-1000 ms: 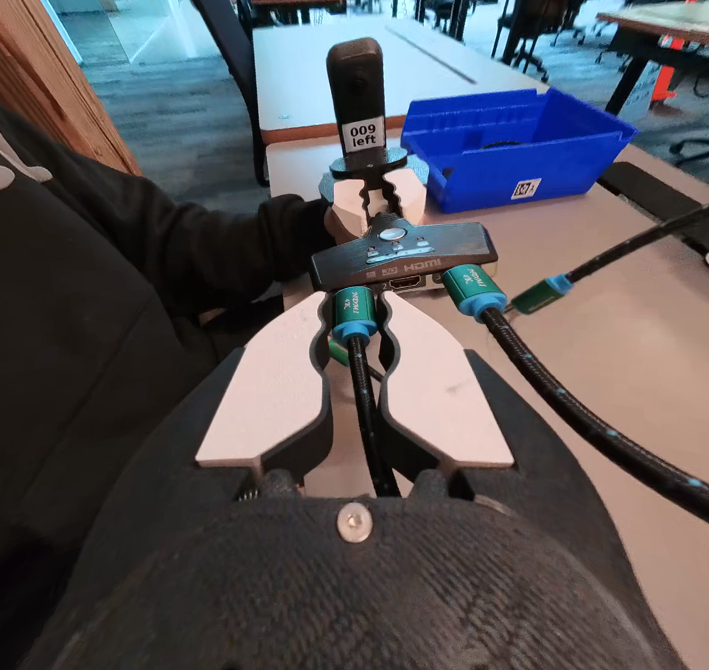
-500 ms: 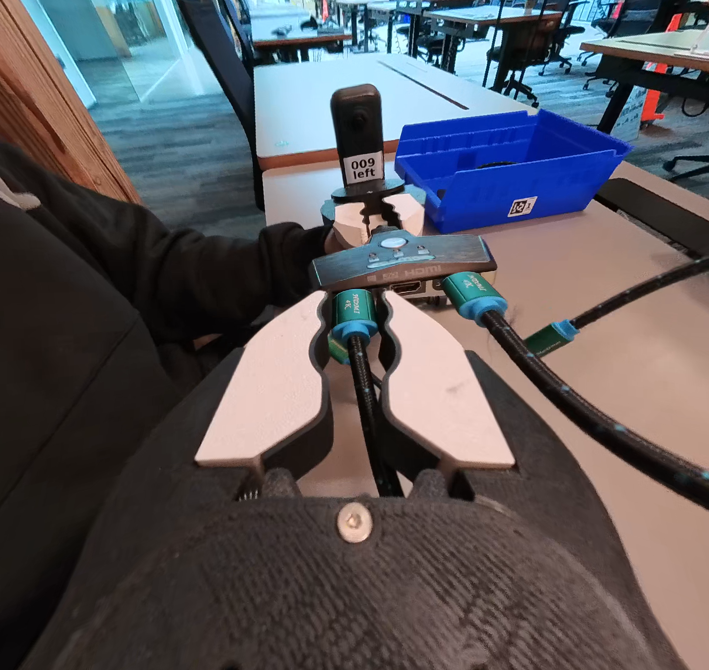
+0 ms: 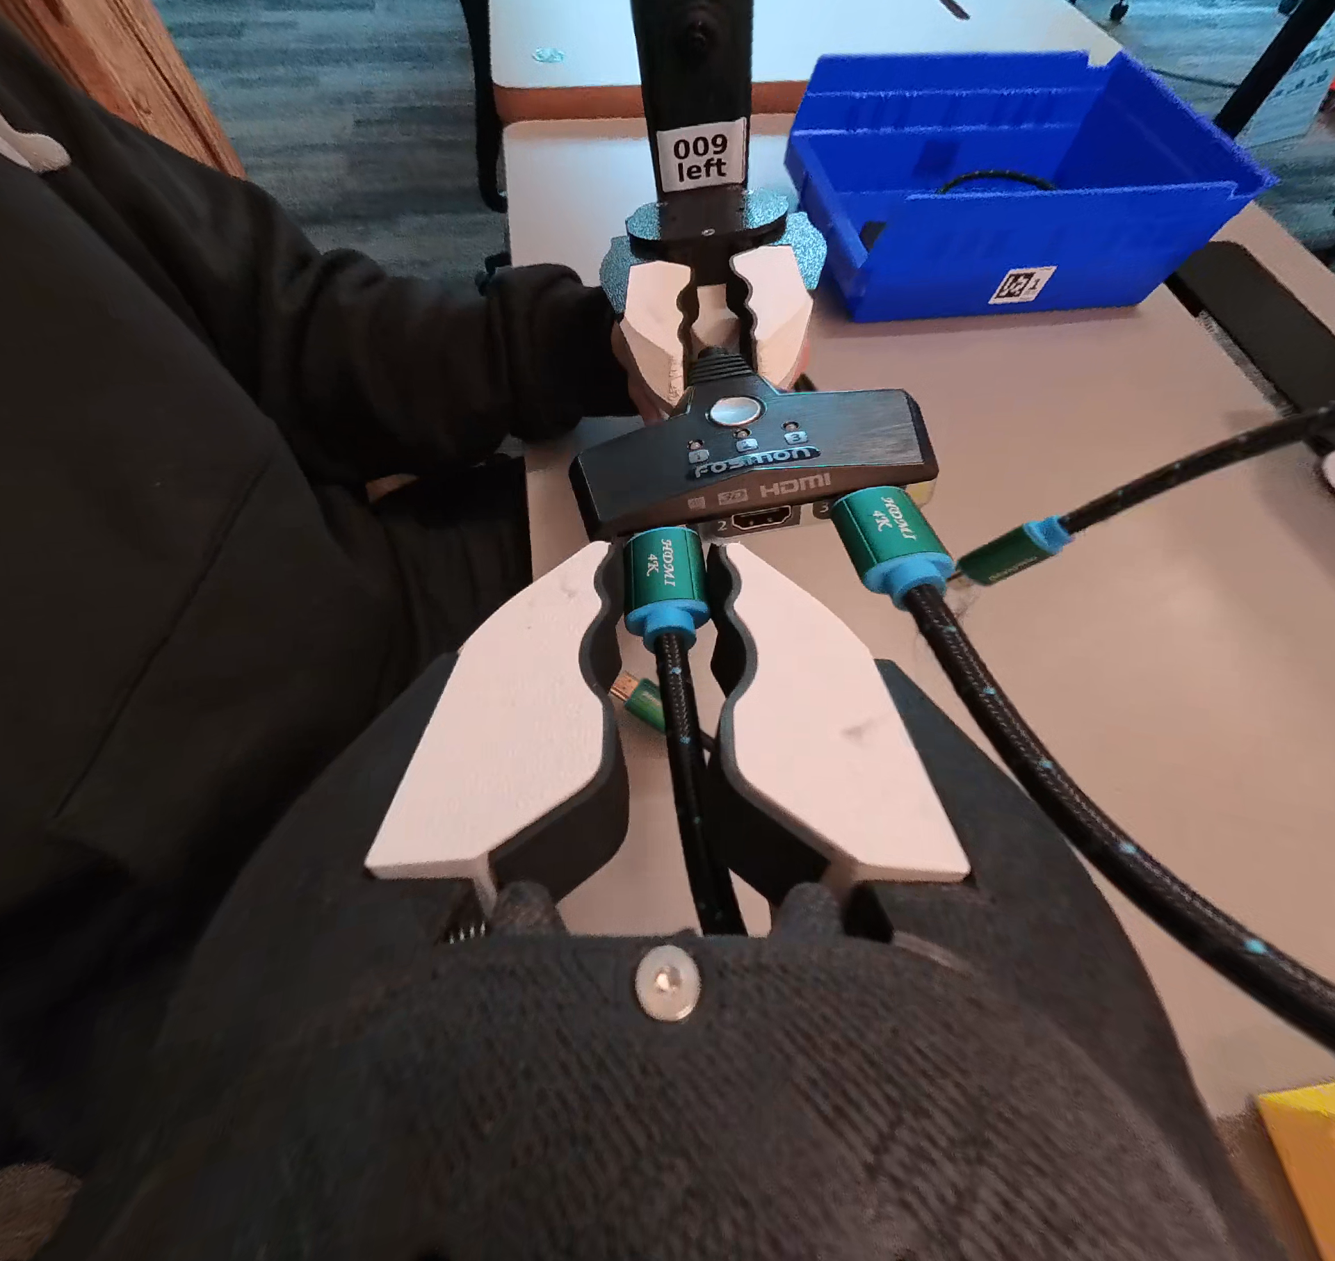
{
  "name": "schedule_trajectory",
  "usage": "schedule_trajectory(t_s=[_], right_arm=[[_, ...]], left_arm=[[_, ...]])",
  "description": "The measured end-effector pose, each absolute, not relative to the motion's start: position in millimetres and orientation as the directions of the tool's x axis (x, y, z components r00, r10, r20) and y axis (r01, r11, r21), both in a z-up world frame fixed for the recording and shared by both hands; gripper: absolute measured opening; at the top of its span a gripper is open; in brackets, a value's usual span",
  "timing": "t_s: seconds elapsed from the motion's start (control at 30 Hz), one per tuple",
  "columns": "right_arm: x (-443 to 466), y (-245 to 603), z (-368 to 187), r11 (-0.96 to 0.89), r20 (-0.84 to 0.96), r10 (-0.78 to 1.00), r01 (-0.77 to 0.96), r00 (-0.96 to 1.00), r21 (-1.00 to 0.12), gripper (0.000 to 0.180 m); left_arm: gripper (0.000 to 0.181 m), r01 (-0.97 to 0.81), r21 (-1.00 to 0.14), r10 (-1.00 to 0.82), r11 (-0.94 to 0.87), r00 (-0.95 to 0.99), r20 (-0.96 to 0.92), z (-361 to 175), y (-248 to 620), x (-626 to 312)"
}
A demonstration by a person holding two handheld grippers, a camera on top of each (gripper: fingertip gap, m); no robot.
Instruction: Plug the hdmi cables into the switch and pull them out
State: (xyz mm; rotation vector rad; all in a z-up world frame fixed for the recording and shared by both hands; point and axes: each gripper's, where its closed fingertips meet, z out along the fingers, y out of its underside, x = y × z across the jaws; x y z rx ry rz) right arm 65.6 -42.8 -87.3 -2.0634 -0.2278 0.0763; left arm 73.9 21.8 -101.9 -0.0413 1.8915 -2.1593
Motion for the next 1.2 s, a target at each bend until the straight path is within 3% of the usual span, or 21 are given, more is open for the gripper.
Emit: schedule_trajectory(t_s=[1.2], right_arm=[[74.0, -66.6, -97.9, -0.407, -0.007, 0.168, 0.063, 0.986, -0.911, 0.023]], left_arm=[[0.022, 0.167, -0.985, -0.253, -0.049, -0.956, -0.150, -109.9, 3.6, 80.5]])
